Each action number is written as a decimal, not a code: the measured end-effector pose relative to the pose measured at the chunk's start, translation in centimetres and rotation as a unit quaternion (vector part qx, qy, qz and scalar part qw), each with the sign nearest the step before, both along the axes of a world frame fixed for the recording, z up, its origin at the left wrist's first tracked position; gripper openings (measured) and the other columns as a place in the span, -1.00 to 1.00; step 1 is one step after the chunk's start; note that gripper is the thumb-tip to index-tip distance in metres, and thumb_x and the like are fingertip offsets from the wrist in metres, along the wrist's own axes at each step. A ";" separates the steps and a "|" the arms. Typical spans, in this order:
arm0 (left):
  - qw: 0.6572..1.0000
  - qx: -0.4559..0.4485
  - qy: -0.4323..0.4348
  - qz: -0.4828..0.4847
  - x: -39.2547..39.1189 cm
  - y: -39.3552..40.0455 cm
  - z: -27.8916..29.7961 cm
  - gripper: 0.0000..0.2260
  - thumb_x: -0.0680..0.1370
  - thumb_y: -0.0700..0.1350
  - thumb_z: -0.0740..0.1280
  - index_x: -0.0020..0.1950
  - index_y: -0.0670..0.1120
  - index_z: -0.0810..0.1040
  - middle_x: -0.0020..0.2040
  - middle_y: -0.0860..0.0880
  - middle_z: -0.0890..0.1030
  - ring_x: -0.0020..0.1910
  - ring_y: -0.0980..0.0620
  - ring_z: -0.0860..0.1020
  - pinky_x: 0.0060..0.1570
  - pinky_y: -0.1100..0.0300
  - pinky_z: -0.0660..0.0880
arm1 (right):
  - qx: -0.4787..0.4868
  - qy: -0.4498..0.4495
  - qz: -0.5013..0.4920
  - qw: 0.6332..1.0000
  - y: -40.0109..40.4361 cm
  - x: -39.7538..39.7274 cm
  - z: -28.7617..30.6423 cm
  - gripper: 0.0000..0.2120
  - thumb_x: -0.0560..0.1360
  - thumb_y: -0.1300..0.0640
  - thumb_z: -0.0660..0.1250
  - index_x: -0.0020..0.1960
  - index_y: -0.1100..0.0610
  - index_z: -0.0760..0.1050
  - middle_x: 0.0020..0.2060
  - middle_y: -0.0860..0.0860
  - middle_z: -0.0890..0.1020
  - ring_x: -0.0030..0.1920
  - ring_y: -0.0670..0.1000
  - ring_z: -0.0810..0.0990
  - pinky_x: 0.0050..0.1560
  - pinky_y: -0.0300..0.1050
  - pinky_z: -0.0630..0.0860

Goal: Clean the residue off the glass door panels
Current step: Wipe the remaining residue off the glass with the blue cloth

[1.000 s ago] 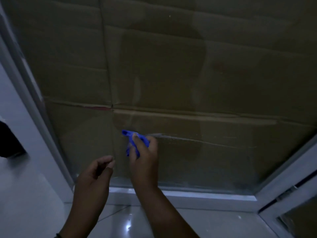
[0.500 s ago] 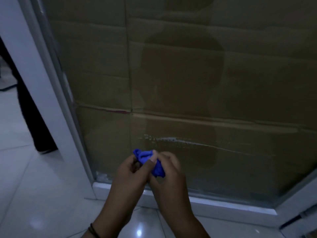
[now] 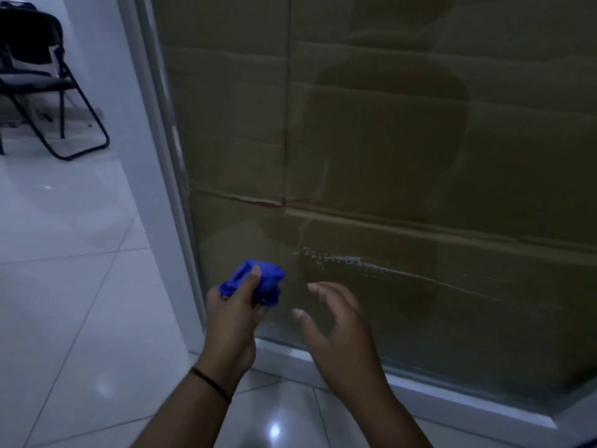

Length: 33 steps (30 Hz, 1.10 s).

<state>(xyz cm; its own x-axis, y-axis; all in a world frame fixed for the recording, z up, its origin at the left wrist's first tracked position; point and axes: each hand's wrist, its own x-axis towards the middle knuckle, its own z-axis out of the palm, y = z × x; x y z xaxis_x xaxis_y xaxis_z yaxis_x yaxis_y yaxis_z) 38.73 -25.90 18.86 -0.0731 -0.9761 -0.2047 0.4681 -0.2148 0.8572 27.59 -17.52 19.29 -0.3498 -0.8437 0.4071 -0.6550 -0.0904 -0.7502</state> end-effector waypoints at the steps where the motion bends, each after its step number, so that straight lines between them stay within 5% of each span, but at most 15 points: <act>1: 1.000 0.015 -0.009 0.016 0.1 -0.7 0.1 -0.88 0.55 -0.14 0.33 -0.04 -0.17 0.62 -0.03 -0.21 0.67 -0.02 -0.13 0.65 -0.23 0.13 0.60 | -0.006 -0.002 -0.015 1.000 0.2 -0.3 -0.1 -0.76 0.46 0.10 0.39 0.12 0.00 0.51 0.07 -0.20 0.46 0.09 -0.31 0.42 0.09 -0.48 0.30; 3: 0.998 0.053 -0.024 0.037 0.0 -2.1 0.3 -0.89 0.54 -0.10 0.37 -0.07 -0.14 0.61 -0.06 -0.19 0.66 -0.08 -0.11 0.65 -0.34 0.16 0.58 | -0.014 -0.013 -0.038 0.999 0.7 -0.9 -0.1 -0.82 0.47 0.15 0.38 0.05 -0.01 0.53 0.03 -0.16 0.50 0.06 -0.27 0.45 0.07 -0.38 0.36; 6: 0.994 0.093 -0.010 0.054 -1.0 -3.6 0.6 -0.87 0.52 -0.09 0.40 -0.03 -0.14 0.57 -0.04 -0.16 0.65 -0.13 -0.07 0.64 -0.45 0.18 0.57 | -0.033 -0.018 -0.057 0.998 1.3 -1.7 -0.1 -0.83 0.46 0.24 0.36 -0.01 0.01 0.55 -0.03 -0.13 0.53 0.04 -0.28 0.47 0.01 -0.50 0.33; 14: 0.987 0.076 0.040 0.138 -5.1 -4.4 0.5 -0.91 0.57 -0.17 0.34 -0.01 -0.17 0.48 -0.14 -0.09 0.59 -0.20 -0.03 0.61 -0.51 0.20 0.57 | -0.072 -0.037 -0.080 0.994 3.7 -3.9 -0.6 -0.72 0.39 0.46 0.29 -0.12 0.11 0.59 -0.11 -0.09 0.57 -0.07 -0.23 0.51 -0.05 -0.49 0.38; 19: 0.980 0.048 -0.052 0.184 -8.0 -3.9 -1.3 -0.72 0.54 -0.10 0.38 0.13 -0.25 0.48 0.09 -0.25 0.59 0.02 -0.22 0.61 0.00 -0.18 0.58 | -0.076 -0.058 -0.101 0.990 5.5 -5.9 -1.2 -0.59 0.32 0.55 0.26 -0.19 0.04 0.56 -0.12 -0.11 0.57 -0.06 -0.21 0.52 -0.08 -0.53 0.36; 22: 0.971 0.018 -0.123 0.206 -9.9 -2.9 -1.6 -0.74 0.52 -0.03 0.38 0.05 -0.17 0.44 0.05 -0.23 0.58 0.04 -0.24 0.59 0.08 -0.20 0.54 | -0.079 -0.069 -0.115 0.988 6.6 -7.5 -1.3 -0.55 0.31 0.56 0.25 -0.20 0.00 0.54 -0.11 -0.13 0.58 -0.06 -0.24 0.52 -0.08 -0.54 0.36; 27: 0.955 -0.022 -0.167 0.243 -14.2 -0.5 -1.2 -0.82 0.52 -0.05 0.35 -0.09 -0.06 0.36 -0.20 0.03 0.48 -0.15 -0.09 0.54 -0.06 0.04 0.54 | -0.077 -0.061 -0.137 0.986 8.9 -10.7 -1.1 -0.58 0.31 0.56 0.25 -0.20 0.05 0.56 -0.13 -0.08 0.58 -0.10 -0.15 0.54 -0.04 -0.48 0.38; 30: 0.941 -0.027 -0.197 0.272 -16.3 0.7 -0.8 -0.84 0.55 -0.08 0.32 -0.07 -0.09 0.34 -0.20 0.02 0.45 -0.20 -0.04 0.46 -0.25 0.30 0.29 | -0.064 -0.064 -0.140 0.986 10.4 -12.7 -0.8 -0.62 0.34 0.53 0.25 -0.17 0.06 0.56 -0.10 -0.14 0.56 -0.03 -0.21 0.53 -0.04 -0.53 0.34; 33: 0.938 -0.021 -0.215 0.270 -18.1 2.3 -0.9 -0.84 0.55 -0.08 0.31 -0.05 -0.09 0.34 -0.12 -0.05 0.48 -0.18 -0.03 0.43 -0.24 0.32 0.25 | -0.062 -0.063 -0.152 0.984 12.1 -14.5 -0.7 -0.62 0.34 0.52 0.24 -0.17 0.05 0.55 -0.10 -0.17 0.56 -0.05 -0.30 0.50 -0.06 -0.58 0.31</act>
